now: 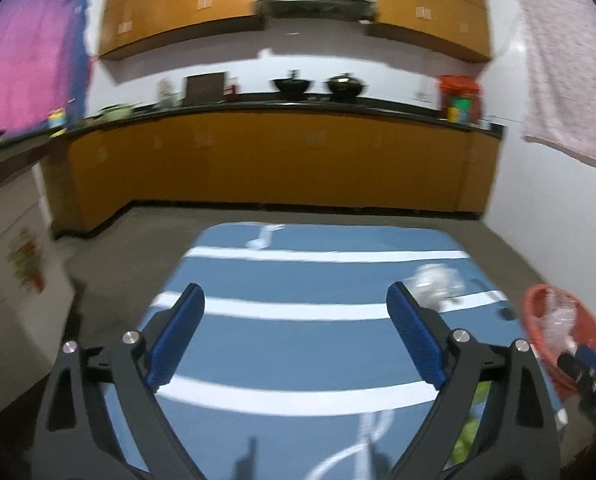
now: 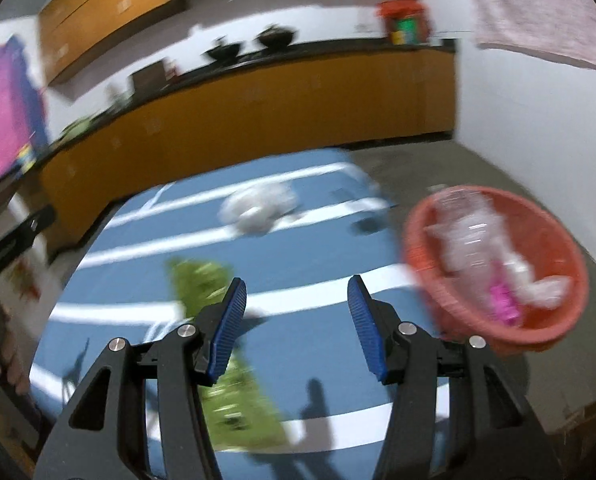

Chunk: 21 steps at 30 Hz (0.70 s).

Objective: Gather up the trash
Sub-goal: 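Grasp the green bag with the right tool, then grasp the white plastic bag with the left tool while the right tool holds the green bag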

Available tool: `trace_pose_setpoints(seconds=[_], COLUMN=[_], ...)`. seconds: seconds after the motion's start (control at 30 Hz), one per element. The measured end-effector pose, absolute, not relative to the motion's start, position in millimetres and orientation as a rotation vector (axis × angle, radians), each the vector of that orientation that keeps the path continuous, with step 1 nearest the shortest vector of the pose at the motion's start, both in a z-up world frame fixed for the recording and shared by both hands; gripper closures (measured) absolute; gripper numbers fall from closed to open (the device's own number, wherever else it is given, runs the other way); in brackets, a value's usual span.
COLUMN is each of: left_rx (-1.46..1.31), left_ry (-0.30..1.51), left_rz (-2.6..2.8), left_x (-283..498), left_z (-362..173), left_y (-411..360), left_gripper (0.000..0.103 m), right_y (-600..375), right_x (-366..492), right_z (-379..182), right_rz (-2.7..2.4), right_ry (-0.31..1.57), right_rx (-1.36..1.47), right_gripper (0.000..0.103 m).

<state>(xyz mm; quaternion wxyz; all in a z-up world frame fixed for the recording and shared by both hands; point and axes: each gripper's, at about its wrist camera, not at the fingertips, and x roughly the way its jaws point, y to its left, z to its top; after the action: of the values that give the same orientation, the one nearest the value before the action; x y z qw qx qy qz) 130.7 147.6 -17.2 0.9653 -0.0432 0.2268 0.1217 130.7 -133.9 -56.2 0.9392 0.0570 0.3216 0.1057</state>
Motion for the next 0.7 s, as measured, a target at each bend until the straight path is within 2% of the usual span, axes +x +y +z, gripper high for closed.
trace_pose_setpoints(seconds=[0.3, 0.53, 0.63, 0.7], left_rx=[-0.142, -0.164, -0.164, -0.165], left_ry=[0.482, 0.490, 0.497, 0.503], left_rz=[0.355, 0.356, 0.345, 0.332], left_x=[100, 98, 103, 108], left_z=[-25, -28, -30, -32], left_y=[213, 224, 222, 218], left_gripper=[0.012, 0.012, 0.012, 0.012], right_y=[-65, -52, -52, -56], right_x=[135, 151, 157, 161], right_z=[-91, -112, -115, -115], right_rz=[0.289, 0.242, 0.228, 0.218], right_ry=[0.734, 0.796, 0.812, 0.812], right_rx=[-0.013, -0.047, -0.069, -0.063], right_gripper=[0.049, 0.050, 0.066, 0.069])
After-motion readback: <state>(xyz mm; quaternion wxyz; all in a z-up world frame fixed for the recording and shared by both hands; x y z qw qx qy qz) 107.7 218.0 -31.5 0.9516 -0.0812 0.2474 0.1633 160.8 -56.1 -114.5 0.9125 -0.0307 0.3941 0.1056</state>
